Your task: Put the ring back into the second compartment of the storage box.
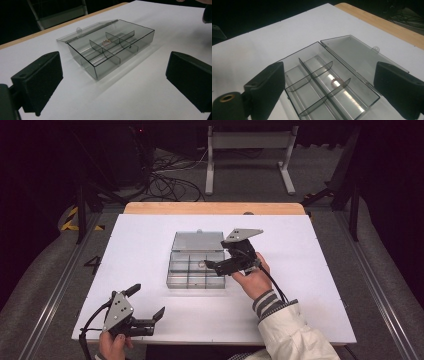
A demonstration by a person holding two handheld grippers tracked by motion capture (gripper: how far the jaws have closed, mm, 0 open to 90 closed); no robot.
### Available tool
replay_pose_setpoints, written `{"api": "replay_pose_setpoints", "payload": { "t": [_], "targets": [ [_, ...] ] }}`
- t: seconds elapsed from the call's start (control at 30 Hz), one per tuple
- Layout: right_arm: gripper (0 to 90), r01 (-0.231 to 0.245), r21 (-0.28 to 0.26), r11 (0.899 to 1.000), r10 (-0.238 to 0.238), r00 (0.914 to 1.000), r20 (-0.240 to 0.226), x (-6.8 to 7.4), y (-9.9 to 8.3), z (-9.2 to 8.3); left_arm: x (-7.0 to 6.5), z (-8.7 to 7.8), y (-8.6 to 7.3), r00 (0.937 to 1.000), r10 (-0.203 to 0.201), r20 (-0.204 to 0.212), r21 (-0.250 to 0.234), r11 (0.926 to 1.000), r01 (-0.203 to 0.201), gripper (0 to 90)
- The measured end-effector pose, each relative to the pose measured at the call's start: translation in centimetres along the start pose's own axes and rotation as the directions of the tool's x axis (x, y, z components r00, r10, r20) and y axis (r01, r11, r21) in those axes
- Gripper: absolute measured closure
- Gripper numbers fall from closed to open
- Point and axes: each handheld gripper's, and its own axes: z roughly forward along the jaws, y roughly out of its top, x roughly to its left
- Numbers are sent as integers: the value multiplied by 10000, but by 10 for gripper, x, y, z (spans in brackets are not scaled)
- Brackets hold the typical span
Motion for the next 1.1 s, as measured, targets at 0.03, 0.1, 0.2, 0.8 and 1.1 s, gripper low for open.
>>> {"api": "replay_pose_setpoints", "payload": {
  "t": [0.03,0.1,0.2,0.8,1.1],
  "targets": [
    [93,25,-42,10000,-25,10000,-20,0,0,-3,0,0,0,10000,-2,-2,-3,10000,2,13],
    [84,70,-130,9999,-70,10000,24,0,-1,-9,0,0,0,10000,24,4,18,10000,-24,13],
    [71,126,-291,9995,-125,9999,36,-1,-2,-19,0,1,0,10000,29,-6,9,10000,-29,13],
    [52,375,-581,9976,-340,9976,602,-5,-27,-71,0,1,0,10000,19,-35,4,10000,-19,13],
    [43,242,-753,9969,-169,9953,952,-8,-51,-93,-1,1,0,10000,30,-64,-6,10000,-30,13]
  ]
}}
